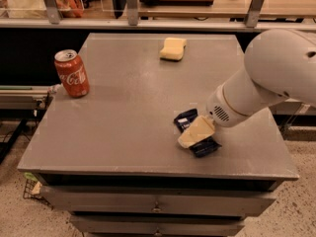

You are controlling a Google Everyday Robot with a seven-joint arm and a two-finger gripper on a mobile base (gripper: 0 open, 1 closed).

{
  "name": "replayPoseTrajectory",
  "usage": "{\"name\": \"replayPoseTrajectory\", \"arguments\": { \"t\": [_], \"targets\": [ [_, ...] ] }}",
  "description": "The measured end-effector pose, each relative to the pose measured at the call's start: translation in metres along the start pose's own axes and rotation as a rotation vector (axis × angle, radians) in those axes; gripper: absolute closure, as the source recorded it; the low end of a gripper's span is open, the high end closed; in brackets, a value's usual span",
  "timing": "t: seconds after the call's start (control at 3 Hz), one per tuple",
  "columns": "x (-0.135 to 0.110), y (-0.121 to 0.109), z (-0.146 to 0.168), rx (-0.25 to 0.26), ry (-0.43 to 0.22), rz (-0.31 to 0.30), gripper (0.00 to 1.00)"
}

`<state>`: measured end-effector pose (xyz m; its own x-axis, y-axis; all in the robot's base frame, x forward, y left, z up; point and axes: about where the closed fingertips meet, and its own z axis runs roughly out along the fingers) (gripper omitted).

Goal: Move rxbar blueberry near sponge

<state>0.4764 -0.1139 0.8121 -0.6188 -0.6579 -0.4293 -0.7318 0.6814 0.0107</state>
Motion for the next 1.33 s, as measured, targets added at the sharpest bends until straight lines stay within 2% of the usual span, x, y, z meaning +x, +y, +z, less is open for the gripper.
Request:
{"name": "replayPoseTrajectory", "arguments": {
  "t": [0.67, 1.0, 1.33],
  "targets": [
    [-0.007, 0.0, -0.015, 0.0, 0.0, 0.0, 0.87],
    [-0.008, 0.0, -0.017, 0.001, 0.0, 0.0, 1.0],
    [-0.03, -0.022, -0.027, 0.071, -0.036, -0.048, 1.0]
  ]
}}
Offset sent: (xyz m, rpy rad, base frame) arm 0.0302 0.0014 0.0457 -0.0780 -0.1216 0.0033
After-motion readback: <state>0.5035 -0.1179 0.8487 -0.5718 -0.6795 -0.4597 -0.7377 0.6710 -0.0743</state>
